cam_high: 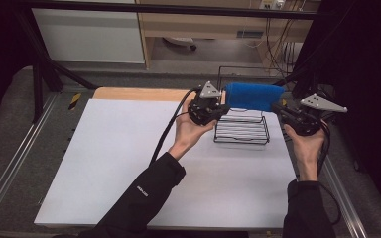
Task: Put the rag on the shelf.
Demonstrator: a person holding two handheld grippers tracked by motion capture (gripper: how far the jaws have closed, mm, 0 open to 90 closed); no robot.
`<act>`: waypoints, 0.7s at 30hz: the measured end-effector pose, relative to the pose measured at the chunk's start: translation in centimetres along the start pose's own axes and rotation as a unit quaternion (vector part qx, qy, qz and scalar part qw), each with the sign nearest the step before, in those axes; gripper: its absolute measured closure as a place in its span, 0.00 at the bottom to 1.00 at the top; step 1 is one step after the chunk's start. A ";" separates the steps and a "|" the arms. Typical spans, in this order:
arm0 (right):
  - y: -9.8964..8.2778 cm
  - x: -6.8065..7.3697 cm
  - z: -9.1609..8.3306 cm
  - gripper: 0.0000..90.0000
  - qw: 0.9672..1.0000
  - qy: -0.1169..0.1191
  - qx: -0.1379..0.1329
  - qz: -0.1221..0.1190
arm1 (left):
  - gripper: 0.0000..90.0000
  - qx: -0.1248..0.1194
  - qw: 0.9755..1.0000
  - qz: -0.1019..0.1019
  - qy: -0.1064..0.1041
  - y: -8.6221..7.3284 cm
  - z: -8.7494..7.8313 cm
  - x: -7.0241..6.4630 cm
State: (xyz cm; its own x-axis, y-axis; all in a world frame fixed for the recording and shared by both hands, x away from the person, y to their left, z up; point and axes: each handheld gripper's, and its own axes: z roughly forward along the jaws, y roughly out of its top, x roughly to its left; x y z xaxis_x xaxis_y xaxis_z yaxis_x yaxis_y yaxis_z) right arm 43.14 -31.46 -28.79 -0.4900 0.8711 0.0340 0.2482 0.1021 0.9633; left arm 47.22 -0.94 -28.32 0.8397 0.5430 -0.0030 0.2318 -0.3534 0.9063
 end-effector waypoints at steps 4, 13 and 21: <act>0.0 0.7 -0.5 0.72 1.000 0.006 0.000 -0.001 | 0.84 0.008 1.000 0.001 0.007 -0.8 -1.3 0.2; 0.1 3.0 -1.0 0.36 1.000 0.019 0.004 0.006 | 0.51 0.034 0.999 -0.010 0.031 -3.9 -4.7 1.6; -1.3 5.7 0.1 0.16 0.998 0.046 0.030 0.013 | 0.30 0.049 0.997 -0.033 0.041 -8.4 -8.5 3.0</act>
State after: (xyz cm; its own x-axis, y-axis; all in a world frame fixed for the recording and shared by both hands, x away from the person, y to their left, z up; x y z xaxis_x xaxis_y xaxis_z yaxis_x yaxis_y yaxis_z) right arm 40.10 -26.61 -29.87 -0.5574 0.8259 0.0854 0.3091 0.1110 0.9445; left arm 43.64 10.13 -32.39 0.7789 0.6267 -0.0220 0.3353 -0.3865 0.8592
